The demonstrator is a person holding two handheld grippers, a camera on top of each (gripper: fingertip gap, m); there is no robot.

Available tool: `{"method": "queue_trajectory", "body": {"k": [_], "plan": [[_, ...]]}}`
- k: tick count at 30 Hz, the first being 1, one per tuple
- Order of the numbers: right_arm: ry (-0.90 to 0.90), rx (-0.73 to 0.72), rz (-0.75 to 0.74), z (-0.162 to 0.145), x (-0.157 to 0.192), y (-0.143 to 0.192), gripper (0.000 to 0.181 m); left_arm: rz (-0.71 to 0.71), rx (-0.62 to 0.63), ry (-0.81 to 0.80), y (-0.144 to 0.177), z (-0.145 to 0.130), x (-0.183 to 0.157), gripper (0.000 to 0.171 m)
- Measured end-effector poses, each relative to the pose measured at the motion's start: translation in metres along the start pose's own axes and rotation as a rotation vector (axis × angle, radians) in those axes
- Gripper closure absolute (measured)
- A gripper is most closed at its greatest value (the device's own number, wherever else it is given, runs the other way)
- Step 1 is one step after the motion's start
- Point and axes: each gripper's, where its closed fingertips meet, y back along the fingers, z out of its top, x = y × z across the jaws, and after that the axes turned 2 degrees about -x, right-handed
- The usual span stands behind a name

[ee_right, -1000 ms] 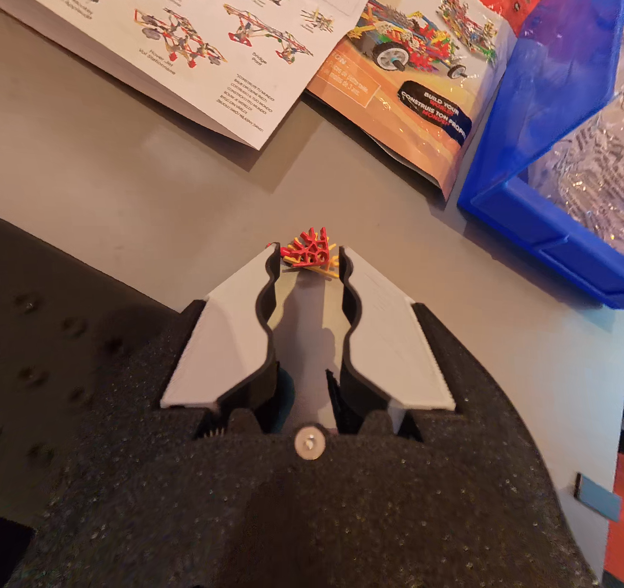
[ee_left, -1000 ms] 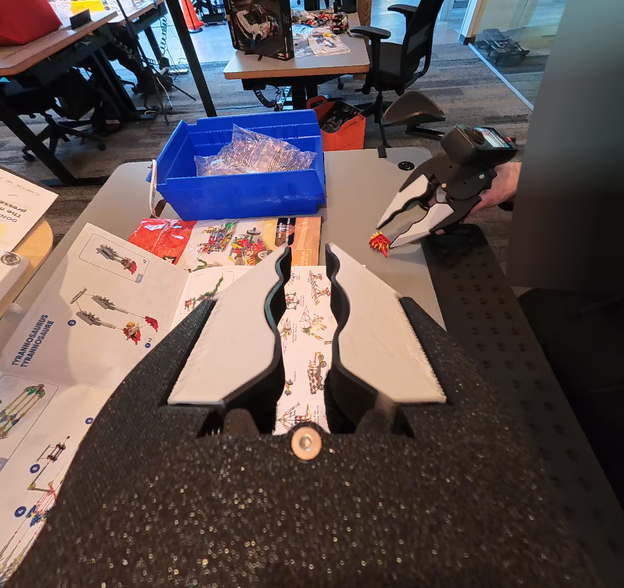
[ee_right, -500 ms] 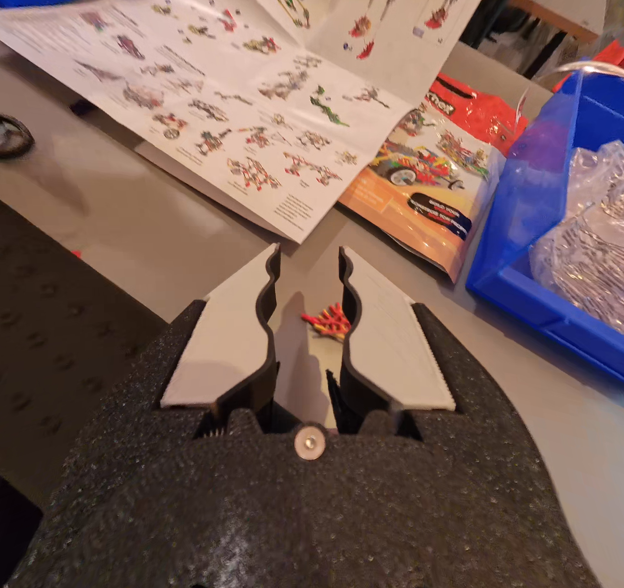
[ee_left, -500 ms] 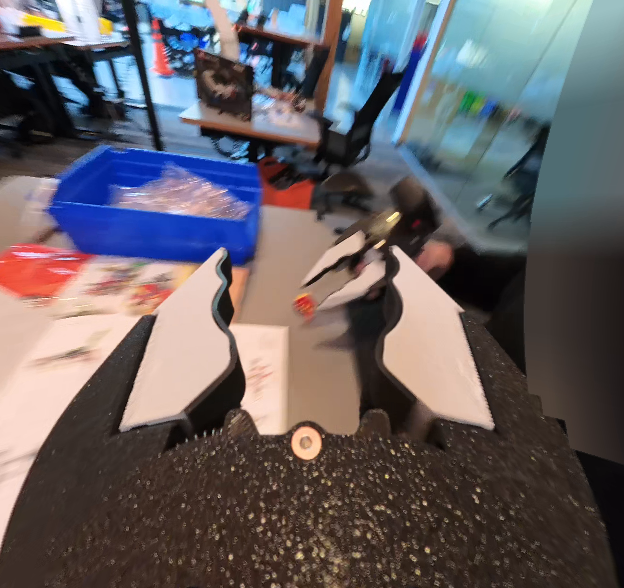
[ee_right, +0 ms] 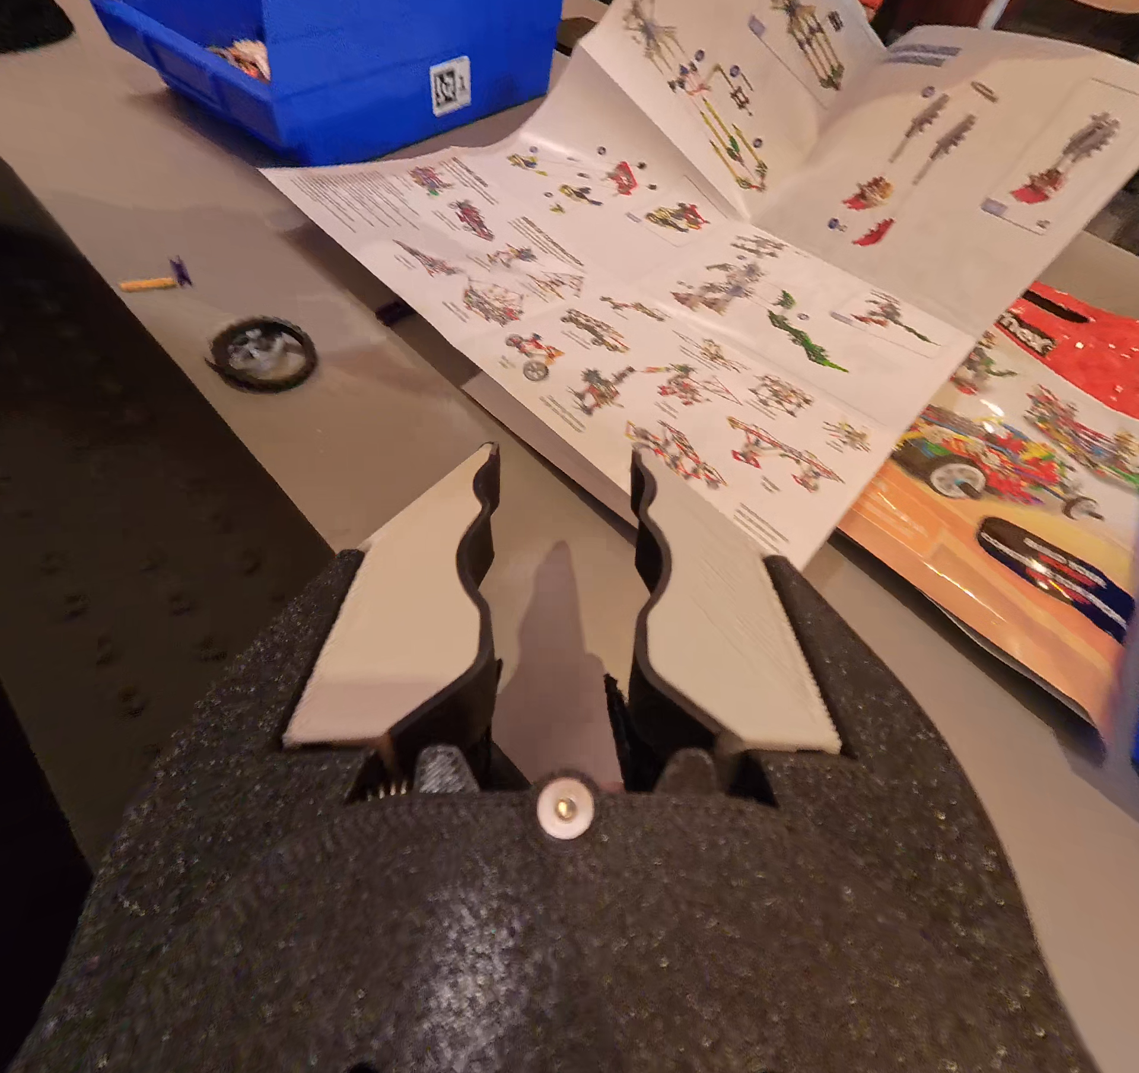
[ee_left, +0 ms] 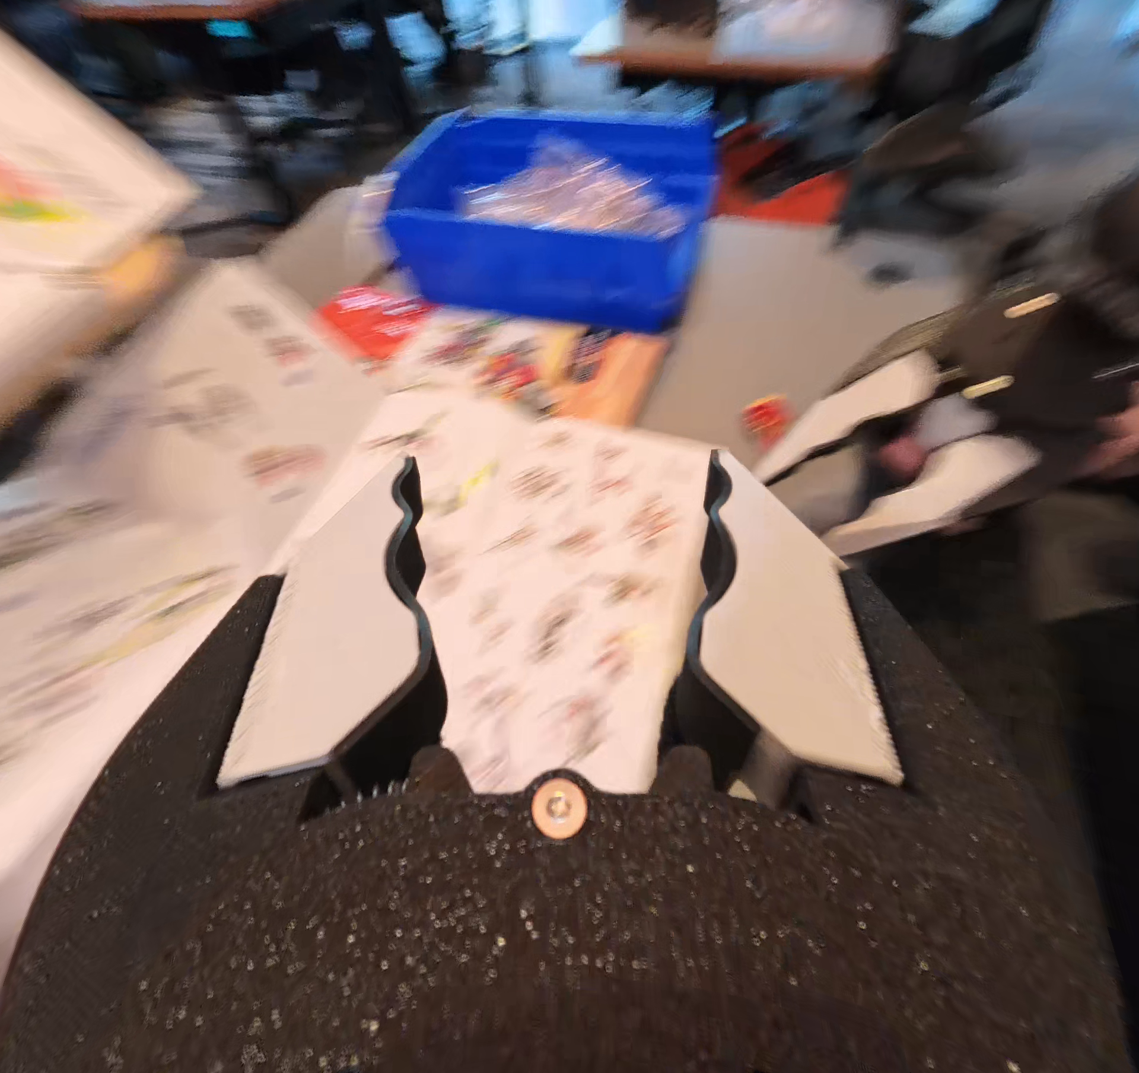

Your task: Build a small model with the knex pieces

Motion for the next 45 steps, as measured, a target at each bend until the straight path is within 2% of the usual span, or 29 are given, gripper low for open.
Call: {"method": "queue_trajectory", "body": {"k": [2, 4, 6, 9, 11, 15, 17, 21, 23, 26, 28, 33, 39, 45], "plan": [[-0.031, -0.045, 0.018, 0.011, 0.007, -0.006, 0.138, 0.173, 0.053, -0.078, 0.032, -0.007, 0.038, 0.082], [-0.092, -0.091, 0.033, 0.023, 0.010, -0.012, 0.124, 0.292, 0.059, -0.088, 0.068, -0.008, 0.068, 0.082], [-0.181, -0.164, 0.060, 0.040, 0.013, -0.016, 0.117, 0.397, 0.071, -0.079, 0.103, -0.013, 0.095, 0.082], [-0.319, -0.260, 0.126, 0.064, 0.018, -0.019, 0.111, 0.463, 0.017, 0.005, 0.144, -0.019, 0.118, 0.085], [-0.323, -0.273, 0.143, 0.072, 0.018, -0.023, 0.109, 0.530, 0.021, 0.029, 0.164, -0.033, 0.135, 0.086], [-0.145, -0.202, 0.031, 0.061, 0.010, -0.040, 0.104, 0.595, 0.234, 0.039, 0.190, -0.095, 0.163, 0.088], [-0.084, -0.182, 0.006, 0.052, 0.010, -0.046, 0.104, 0.571, 0.395, 0.062, 0.203, -0.134, 0.170, 0.102], [-0.090, -0.166, 0.033, 0.042, 0.014, -0.052, 0.105, 0.495, 0.665, 0.126, 0.227, -0.196, 0.173, 0.126], [-0.077, -0.174, 0.029, 0.043, 0.013, -0.052, 0.106, 0.424, 0.768, 0.169, 0.231, -0.221, 0.167, 0.146], [-0.075, -0.177, 0.046, 0.042, 0.014, -0.053, 0.107, 0.357, 0.884, 0.220, 0.230, -0.251, 0.163, 0.158], [-0.067, -0.189, 0.038, 0.043, 0.013, -0.053, 0.107, 0.328, 0.891, 0.243, 0.223, -0.261, 0.164, 0.165], [-0.070, -0.186, 0.039, 0.039, 0.009, -0.054, 0.108, 0.241, 0.928, 0.281, 0.217, -0.278, 0.158, 0.166], [-0.059, -0.183, 0.034, 0.038, 0.008, -0.055, 0.108, 0.258, 1.028, 0.280, 0.228, -0.294, 0.163, 0.160], [-0.057, -0.189, 0.017, 0.038, 0.004, -0.055, 0.108, 0.231, 1.057, 0.232, 0.225, -0.295, 0.161, 0.157]]}}
